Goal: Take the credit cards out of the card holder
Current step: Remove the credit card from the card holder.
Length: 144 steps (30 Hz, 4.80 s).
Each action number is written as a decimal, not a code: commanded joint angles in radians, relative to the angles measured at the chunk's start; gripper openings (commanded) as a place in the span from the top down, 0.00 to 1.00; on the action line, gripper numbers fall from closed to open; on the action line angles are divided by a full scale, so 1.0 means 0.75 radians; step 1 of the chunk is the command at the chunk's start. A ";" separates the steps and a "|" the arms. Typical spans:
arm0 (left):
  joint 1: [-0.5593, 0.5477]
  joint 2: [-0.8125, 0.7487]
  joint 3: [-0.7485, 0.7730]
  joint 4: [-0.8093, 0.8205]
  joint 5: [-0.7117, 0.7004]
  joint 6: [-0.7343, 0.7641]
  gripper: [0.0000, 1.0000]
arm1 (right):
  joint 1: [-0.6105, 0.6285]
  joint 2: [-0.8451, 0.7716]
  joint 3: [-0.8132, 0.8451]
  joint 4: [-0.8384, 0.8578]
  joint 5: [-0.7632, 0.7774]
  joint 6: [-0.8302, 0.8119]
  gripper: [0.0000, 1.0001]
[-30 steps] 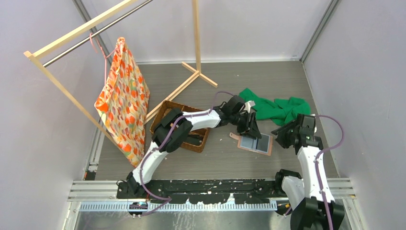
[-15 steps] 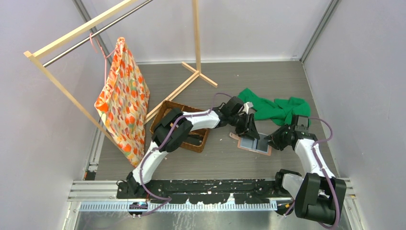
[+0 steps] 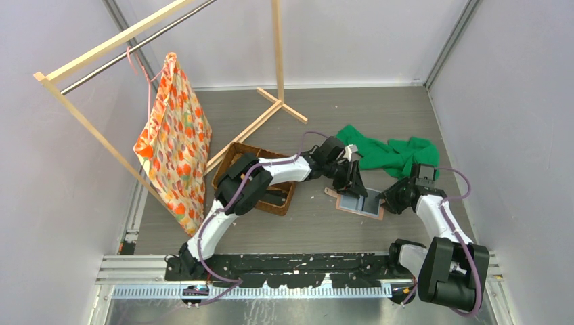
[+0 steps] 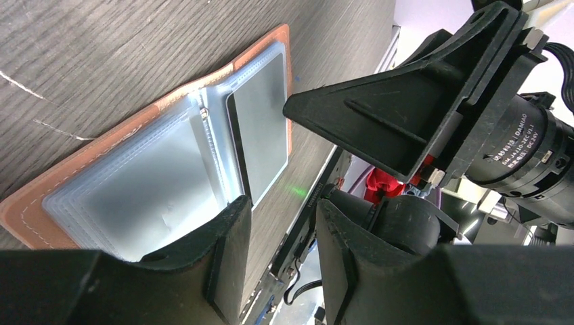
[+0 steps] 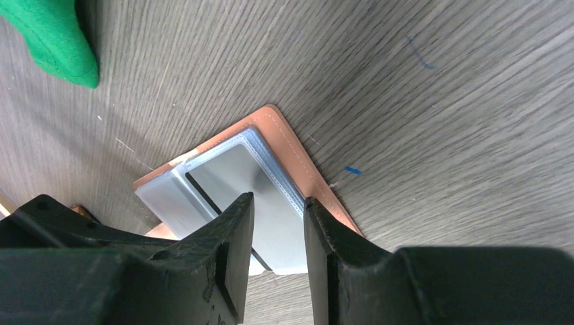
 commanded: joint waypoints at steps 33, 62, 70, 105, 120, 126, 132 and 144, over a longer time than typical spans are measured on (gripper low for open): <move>0.003 0.029 0.045 0.020 0.000 0.003 0.58 | -0.003 0.017 -0.060 0.132 -0.088 0.013 0.61; 0.003 0.044 0.040 0.010 -0.009 0.004 0.58 | -0.003 -0.085 -0.048 0.105 -0.100 0.034 0.60; 0.003 0.044 0.040 0.008 -0.008 0.006 0.58 | -0.004 -0.088 -0.046 0.111 -0.108 0.038 0.60; 0.011 0.057 -0.006 0.035 -0.029 0.004 0.85 | -0.001 0.058 -0.101 0.210 -0.193 0.019 0.60; 0.011 0.102 0.017 0.095 0.002 -0.039 0.88 | -0.002 0.056 -0.095 0.197 -0.189 0.011 0.60; 0.016 0.079 -0.033 0.110 -0.011 -0.040 0.99 | -0.002 0.066 -0.095 0.200 -0.182 0.011 0.60; 0.050 0.039 -0.112 0.131 -0.022 -0.032 0.99 | -0.002 0.088 -0.103 0.214 -0.179 0.009 0.60; 0.072 -0.013 -0.193 0.149 -0.023 -0.013 0.99 | -0.002 0.120 -0.096 0.217 -0.167 0.014 0.60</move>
